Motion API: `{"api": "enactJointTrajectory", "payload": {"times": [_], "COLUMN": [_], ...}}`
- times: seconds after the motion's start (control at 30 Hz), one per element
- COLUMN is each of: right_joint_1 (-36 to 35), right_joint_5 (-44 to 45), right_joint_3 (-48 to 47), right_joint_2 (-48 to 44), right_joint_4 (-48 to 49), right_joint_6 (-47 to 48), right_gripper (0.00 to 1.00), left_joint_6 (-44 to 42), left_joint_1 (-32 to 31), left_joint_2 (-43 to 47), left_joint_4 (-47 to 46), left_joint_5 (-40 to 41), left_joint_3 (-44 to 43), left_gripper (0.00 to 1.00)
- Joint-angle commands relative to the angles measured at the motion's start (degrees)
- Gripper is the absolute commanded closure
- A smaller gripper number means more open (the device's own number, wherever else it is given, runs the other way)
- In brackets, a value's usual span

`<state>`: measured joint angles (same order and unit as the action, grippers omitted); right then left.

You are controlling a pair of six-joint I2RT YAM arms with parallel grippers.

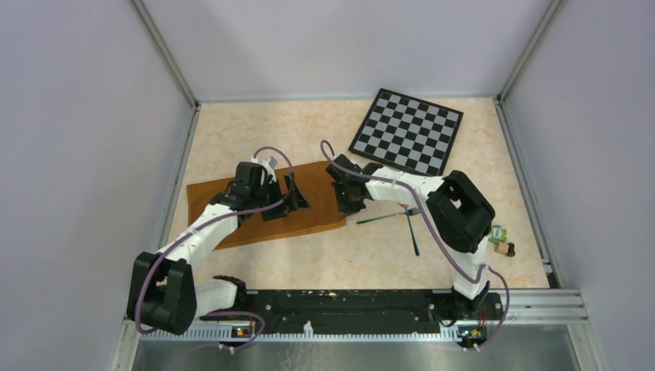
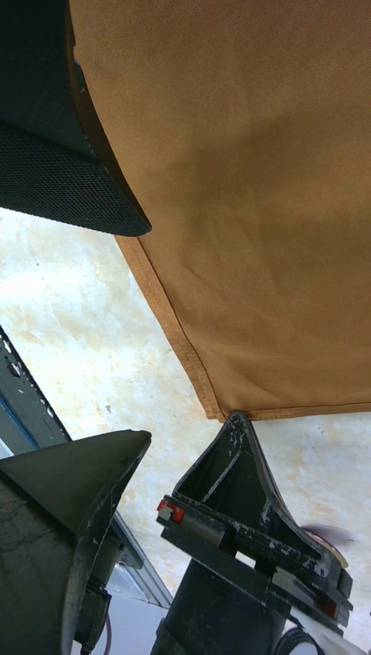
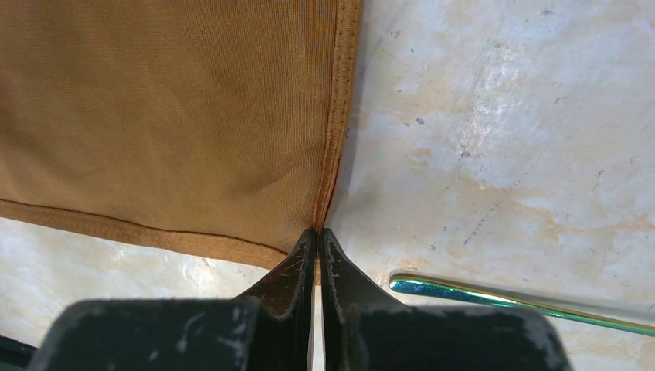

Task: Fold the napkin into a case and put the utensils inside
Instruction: Flatten out the rectangle-folded napkin at the center of the board.

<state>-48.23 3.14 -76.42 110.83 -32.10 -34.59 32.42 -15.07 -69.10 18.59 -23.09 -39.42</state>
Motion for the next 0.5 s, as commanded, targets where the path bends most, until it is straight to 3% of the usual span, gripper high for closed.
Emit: {"api": "enactJointTrajectory", "payload": {"times": [0.0,0.47], "right_joint_1": [-0.79,-1.34], "right_joint_5": [1.18,-2.77], "right_joint_3": [-3.3,-0.88], "right_joint_2": [-4.01,-6.55], "right_joint_4": [-1.9,-2.15], "right_joint_6": [0.13,-1.62], "right_gripper": [1.0,1.0], "left_joint_6": [-1.27,-1.31], "left_joint_1": [0.46,0.98], "left_joint_2": [1.33,0.97], "left_joint_4": [-0.22,-0.5], "left_joint_5": [0.12,-0.15], "left_joint_3": [0.76,1.16], "left_gripper": [0.01,0.01]}}
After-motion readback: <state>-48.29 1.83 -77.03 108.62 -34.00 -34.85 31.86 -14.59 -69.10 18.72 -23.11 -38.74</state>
